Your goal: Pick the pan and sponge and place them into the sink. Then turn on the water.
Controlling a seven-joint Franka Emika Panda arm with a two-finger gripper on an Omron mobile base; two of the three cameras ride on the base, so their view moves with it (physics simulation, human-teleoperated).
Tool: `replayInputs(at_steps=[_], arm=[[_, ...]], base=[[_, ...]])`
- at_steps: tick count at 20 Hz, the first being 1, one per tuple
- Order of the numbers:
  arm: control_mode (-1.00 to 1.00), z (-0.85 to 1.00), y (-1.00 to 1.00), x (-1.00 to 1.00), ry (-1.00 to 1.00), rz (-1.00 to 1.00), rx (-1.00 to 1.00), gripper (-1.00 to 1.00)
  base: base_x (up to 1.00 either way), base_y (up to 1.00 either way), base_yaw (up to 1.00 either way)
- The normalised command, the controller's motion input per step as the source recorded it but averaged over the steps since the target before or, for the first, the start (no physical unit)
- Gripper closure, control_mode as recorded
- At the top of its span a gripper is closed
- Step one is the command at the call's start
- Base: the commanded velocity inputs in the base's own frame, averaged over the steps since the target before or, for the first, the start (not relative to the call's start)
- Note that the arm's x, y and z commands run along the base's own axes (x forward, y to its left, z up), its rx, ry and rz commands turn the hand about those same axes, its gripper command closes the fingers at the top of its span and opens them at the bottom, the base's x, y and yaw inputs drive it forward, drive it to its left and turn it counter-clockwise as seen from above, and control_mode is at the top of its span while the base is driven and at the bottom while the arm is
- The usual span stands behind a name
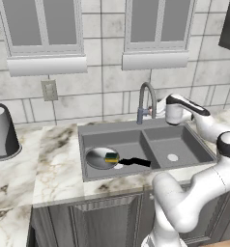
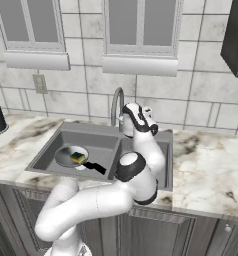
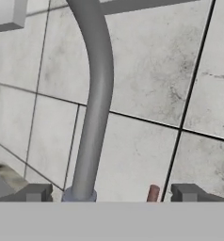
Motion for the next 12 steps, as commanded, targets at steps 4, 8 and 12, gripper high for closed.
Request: replayInputs(at_steps=[4,8,12], arm=[[-1.0,-0.09,-0.12,0.49,0.0,0.0,0.0,-1.0],[-1.0,-0.01,-0.4,0.47,0.0,0.0,0.02,-1.0],[-1.0,0.0,-0.65,0.42,0.0,0.0,0.08,-1.0]], base=[[0.0,0.0,0.0],[0.0,0.0,0.0],[0.0,0.0,0.0]])
